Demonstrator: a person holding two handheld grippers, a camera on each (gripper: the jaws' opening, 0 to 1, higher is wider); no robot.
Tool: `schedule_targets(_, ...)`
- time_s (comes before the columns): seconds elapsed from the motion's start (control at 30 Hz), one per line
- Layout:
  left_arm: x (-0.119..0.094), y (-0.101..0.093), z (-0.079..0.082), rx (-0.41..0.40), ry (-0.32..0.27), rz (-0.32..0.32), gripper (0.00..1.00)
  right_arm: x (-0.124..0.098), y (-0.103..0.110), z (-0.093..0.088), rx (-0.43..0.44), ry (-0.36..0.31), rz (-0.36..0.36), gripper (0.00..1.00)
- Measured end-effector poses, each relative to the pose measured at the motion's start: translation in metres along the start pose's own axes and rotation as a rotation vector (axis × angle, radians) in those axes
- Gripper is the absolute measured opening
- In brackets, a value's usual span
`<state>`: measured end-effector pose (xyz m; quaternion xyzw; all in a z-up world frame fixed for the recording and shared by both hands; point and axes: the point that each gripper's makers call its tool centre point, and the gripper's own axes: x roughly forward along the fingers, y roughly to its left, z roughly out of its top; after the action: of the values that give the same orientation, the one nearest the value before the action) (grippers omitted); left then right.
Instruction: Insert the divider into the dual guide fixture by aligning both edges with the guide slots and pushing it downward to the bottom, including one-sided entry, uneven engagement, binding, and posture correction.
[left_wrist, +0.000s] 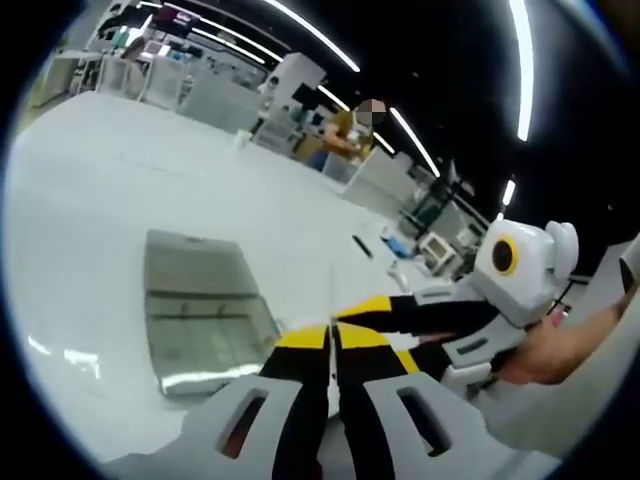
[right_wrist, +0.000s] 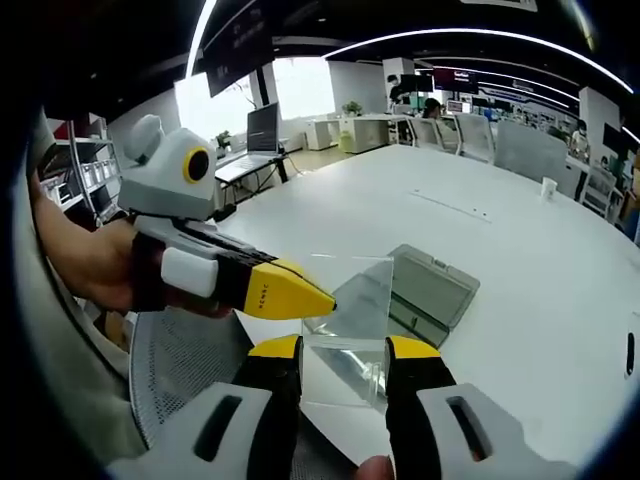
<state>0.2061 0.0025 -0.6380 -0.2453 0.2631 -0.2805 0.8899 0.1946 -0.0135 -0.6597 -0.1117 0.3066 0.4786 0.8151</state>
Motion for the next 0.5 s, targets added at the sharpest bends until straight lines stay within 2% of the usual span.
schedule_targets(0.5,0.0003,-0.0027,-0.0009,0.012,0.015,-0.028,0.0,-0.0013,-0.0009,0.0008,-0.039,-0.007,0.008,0.29)
